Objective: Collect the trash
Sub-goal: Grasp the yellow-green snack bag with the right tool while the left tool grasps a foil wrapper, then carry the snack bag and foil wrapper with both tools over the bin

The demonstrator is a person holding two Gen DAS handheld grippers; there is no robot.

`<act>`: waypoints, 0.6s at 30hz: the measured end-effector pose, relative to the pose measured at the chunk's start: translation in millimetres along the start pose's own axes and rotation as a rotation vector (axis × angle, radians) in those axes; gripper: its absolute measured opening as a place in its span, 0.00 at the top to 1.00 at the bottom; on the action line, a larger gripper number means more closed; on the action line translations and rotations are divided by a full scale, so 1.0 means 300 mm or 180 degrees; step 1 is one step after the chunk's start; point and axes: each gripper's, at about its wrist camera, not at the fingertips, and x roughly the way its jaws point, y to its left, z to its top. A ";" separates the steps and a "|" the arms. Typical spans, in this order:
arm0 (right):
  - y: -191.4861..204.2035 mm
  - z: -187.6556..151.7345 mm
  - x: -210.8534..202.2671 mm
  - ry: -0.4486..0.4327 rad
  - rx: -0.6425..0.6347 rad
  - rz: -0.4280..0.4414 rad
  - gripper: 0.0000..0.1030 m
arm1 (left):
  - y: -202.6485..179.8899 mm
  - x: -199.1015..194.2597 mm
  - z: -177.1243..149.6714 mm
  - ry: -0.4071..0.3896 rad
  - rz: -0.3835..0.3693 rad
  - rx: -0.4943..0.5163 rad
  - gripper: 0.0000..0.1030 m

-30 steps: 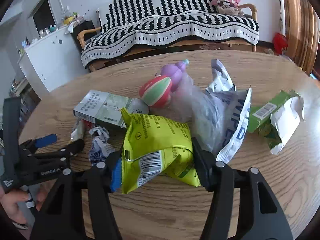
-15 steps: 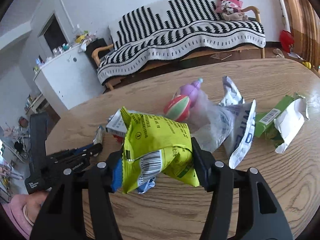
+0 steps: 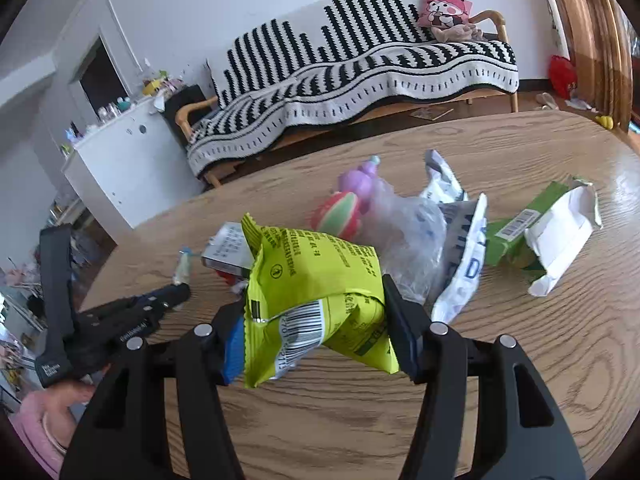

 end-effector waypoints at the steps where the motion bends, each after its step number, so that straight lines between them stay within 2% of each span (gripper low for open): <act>1: 0.025 -0.001 -0.003 -0.0016 -0.0093 -0.0050 0.44 | 0.005 -0.010 0.001 -0.0009 -0.0034 -0.0027 0.87; 3: 0.087 -0.008 0.010 0.0004 -0.0357 -0.0173 0.44 | 0.010 -0.026 0.002 -0.0063 -0.0015 -0.0064 0.87; 4: 0.111 -0.012 0.023 0.0048 -0.0410 -0.0139 0.44 | 0.014 -0.033 0.003 -0.0086 -0.0007 -0.0088 0.87; 8: 0.136 -0.012 0.045 0.0094 -0.0344 -0.0132 0.44 | 0.016 -0.037 0.003 -0.0056 -0.0094 -0.0184 0.87; 11: 0.150 -0.006 0.043 0.0044 -0.0366 -0.0209 0.44 | 0.016 -0.051 0.008 -0.0094 -0.0101 -0.0162 0.87; 14: 0.165 -0.003 0.046 0.0054 -0.0318 -0.0169 0.44 | 0.011 -0.067 0.016 -0.0125 -0.0126 -0.0134 0.87; 18: 0.164 0.020 -0.033 -0.0208 -0.0086 -0.0023 0.44 | -0.017 -0.130 0.026 -0.0201 -0.0270 -0.0202 0.87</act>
